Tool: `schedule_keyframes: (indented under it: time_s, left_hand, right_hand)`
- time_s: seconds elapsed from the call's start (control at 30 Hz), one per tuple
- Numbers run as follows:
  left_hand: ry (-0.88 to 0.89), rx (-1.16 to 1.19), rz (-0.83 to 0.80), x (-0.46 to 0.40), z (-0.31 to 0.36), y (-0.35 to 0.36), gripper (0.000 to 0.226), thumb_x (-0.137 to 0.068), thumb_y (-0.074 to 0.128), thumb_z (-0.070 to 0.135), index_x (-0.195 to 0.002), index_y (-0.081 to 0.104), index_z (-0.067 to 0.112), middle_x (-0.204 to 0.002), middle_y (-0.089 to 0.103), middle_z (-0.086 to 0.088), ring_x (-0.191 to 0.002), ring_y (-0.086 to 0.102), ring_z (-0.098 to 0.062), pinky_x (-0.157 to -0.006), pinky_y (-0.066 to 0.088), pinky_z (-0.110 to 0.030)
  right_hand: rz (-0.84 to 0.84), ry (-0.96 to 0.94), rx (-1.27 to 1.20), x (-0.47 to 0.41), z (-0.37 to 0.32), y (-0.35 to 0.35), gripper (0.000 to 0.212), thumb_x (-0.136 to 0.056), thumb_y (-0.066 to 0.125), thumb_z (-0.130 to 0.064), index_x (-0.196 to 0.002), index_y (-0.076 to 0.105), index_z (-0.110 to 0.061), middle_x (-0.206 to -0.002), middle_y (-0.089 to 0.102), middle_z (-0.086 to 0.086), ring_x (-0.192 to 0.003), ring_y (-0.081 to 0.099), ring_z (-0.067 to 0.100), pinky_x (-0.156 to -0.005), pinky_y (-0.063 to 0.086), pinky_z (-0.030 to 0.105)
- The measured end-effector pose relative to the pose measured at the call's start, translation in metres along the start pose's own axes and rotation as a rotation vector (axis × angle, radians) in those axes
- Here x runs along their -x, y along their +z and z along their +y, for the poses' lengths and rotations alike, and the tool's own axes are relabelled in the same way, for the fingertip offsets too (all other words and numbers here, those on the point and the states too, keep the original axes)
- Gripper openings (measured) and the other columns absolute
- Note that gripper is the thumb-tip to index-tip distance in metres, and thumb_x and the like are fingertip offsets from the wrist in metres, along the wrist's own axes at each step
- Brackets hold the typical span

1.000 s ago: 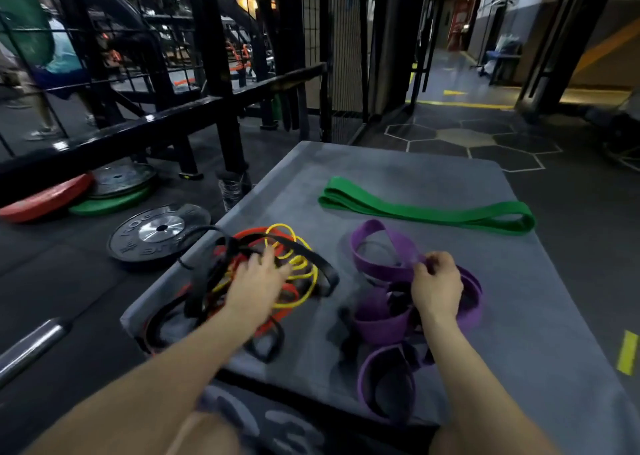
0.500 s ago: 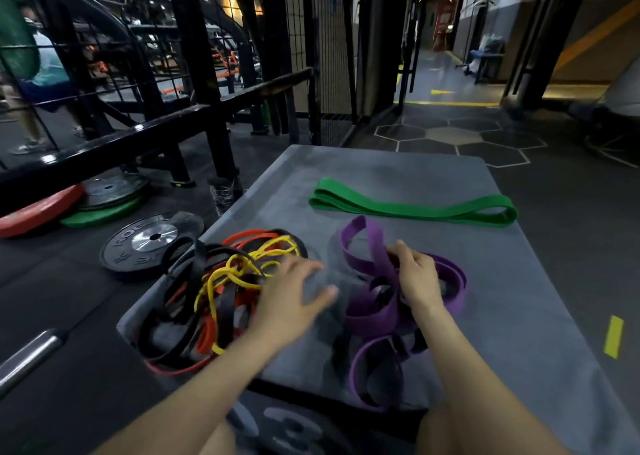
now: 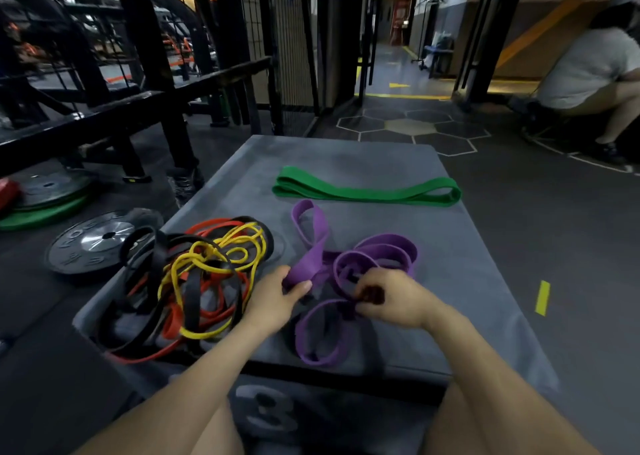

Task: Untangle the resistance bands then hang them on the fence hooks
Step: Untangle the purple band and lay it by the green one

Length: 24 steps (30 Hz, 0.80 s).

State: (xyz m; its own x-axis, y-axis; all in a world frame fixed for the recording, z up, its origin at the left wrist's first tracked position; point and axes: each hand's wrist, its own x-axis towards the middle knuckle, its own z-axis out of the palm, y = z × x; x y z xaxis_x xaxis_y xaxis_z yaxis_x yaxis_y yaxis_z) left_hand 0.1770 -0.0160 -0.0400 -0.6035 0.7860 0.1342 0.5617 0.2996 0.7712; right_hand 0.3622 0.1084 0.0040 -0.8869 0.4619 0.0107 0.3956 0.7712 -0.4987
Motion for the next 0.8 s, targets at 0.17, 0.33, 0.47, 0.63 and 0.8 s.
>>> schedule_keyframes:
  time_s: [0.17, 0.33, 0.47, 0.63, 0.8]
  left_hand:
    - [-0.053, -0.031, 0.104, 0.009, -0.008, 0.005, 0.036, -0.084, 0.067, 0.023, -0.111, 0.051, 0.005, -0.104, 0.054, -0.01, -0.099, 0.055, -0.031, -0.079, 0.04, -0.029]
    - [0.27, -0.213, 0.214, 0.036, 0.013, 0.0, 0.043, -0.083, 0.06, 0.037, -0.119, 0.052, 0.013, -0.12, 0.044, -0.005, -0.111, 0.048, -0.022, -0.094, 0.038, -0.029]
    - [0.348, -0.068, 0.033, 0.031, 0.041, -0.004, 0.057, -0.084, 0.063, 0.035, -0.133, 0.039, 0.017, -0.126, 0.043, -0.002, -0.115, 0.047, -0.014, -0.097, 0.034, -0.022]
    - [0.289, 0.379, 0.027, 0.004, 0.094, -0.043, 0.025, -0.082, 0.068, 0.023, -0.101, 0.052, 0.024, -0.096, 0.064, 0.007, -0.087, 0.062, -0.003, -0.084, 0.049, -0.029]
    - [0.421, 0.532, 0.062, -0.015, 0.154, -0.1, 0.021, -0.08, 0.069, 0.008, -0.09, 0.058, 0.022, -0.084, 0.062, 0.007, -0.074, 0.06, 0.004, -0.079, 0.05, -0.02]
  right_hand:
    - [-0.126, -0.068, 0.516, 0.006, 0.001, 0.016, 0.04, -0.079, 0.064, -0.035, -0.116, 0.059, -0.021, -0.122, 0.048, 0.002, -0.114, 0.043, 0.023, -0.09, 0.036, 0.032]
    - [0.151, -0.154, 0.428, 0.003, -0.006, 0.019, 0.024, -0.076, 0.053, -0.029, -0.084, 0.071, -0.016, -0.093, 0.061, 0.009, -0.09, 0.057, 0.034, -0.071, 0.044, 0.038]
    - [0.543, -0.193, 0.242, 0.0, -0.024, -0.006, 0.021, -0.078, 0.055, -0.028, -0.074, 0.071, -0.015, -0.08, 0.059, 0.005, -0.073, 0.058, 0.03, -0.055, 0.051, 0.037]
    - [0.869, -0.257, 0.071, -0.001, -0.066, -0.069, 0.016, -0.08, 0.061, -0.021, -0.085, 0.073, -0.012, -0.076, 0.062, 0.004, -0.069, 0.061, 0.023, -0.056, 0.052, 0.035]
    - [1.007, -0.401, -0.011, -0.013, -0.109, -0.126, 0.017, -0.08, 0.064, -0.013, -0.092, 0.074, -0.007, -0.074, 0.062, 0.007, -0.065, 0.061, 0.021, -0.06, 0.051, 0.035]
